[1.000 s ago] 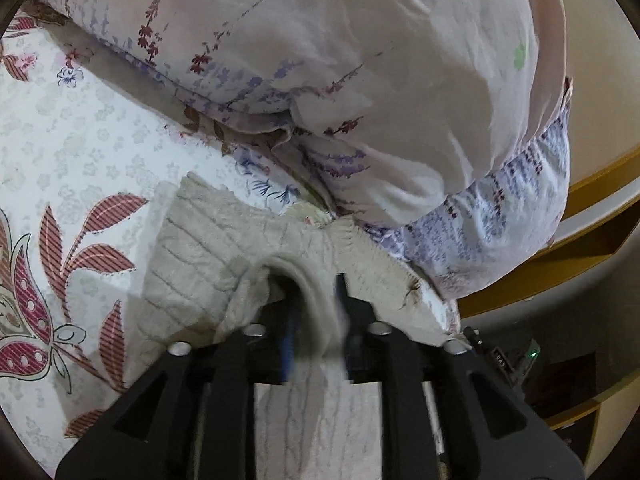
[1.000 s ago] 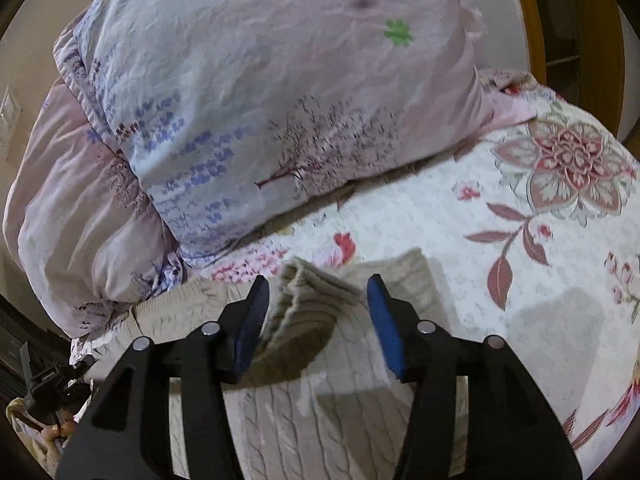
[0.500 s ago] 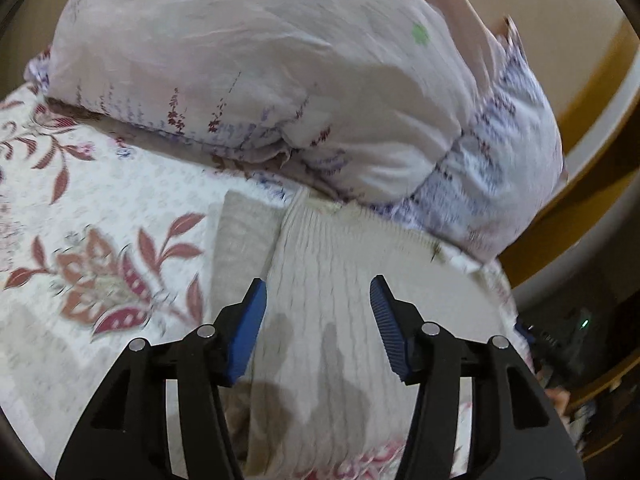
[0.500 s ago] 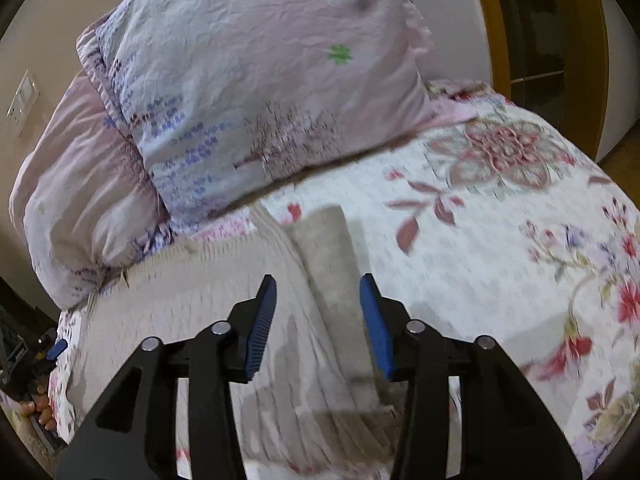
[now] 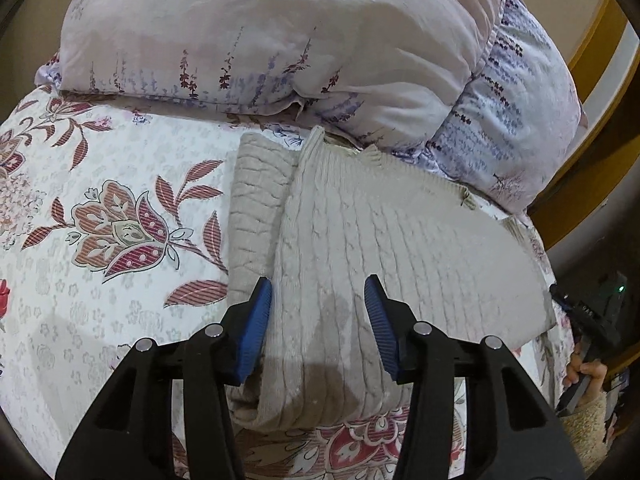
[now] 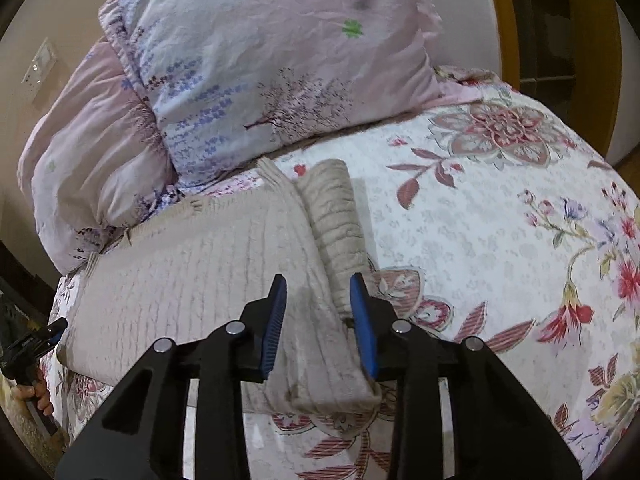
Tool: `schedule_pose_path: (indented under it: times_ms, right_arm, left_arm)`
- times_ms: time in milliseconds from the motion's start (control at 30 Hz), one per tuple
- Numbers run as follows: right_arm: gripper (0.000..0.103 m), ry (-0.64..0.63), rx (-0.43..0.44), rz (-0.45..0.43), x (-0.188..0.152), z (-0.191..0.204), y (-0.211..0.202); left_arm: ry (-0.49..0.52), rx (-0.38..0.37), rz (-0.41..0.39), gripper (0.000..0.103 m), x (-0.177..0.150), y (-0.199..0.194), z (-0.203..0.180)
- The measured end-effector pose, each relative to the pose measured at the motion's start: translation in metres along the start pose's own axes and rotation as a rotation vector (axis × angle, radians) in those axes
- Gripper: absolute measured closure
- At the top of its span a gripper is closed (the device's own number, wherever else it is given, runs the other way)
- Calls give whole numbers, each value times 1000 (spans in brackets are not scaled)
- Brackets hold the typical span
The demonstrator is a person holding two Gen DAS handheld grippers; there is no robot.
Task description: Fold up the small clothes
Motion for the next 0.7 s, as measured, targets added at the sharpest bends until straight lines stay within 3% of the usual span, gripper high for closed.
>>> schedule_pose_path:
  times_ms: [167, 200, 233, 300, 467, 600, 700]
  right_arm:
    - [70, -75, -29, 38, -5, 9, 13]
    - [73, -89, -37, 42, -7, 10, 15]
    - [84, -97, -43, 44, -9, 10, 16]
    - [91, -96, -29, 53, -13, 10, 17]
    - [93, -54, 6, 9, -9, 12, 1]
    - [94, -18, 37, -22, -4, 13, -17]
    - [94, -26, -12, -6, -12, 6, -15]
  left_arm:
    - [27, 22, 12, 56, -3, 6, -3]
    - [29, 26, 15, 57, -4, 7, -2]
    - [28, 26, 18, 60, -5, 8, -2]
    - [22, 26, 23, 64, -6, 9, 0]
    - [-13, 6, 42, 95, -7, 9, 5]
    - [-16, -27, 36, 96, -8, -1, 4]
    - [-11, -39, 32, 96, -11, -6, 4]
Point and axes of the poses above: each gripper's, at about its wrist camera, not at the fingertips, and y roughly the way its jaws point, z to its left, x to its top, the point moved 9 cm from there along y, roughly the way its jaws point, and after that the axes turned 7 degrees about y, right-handed, at the moved point
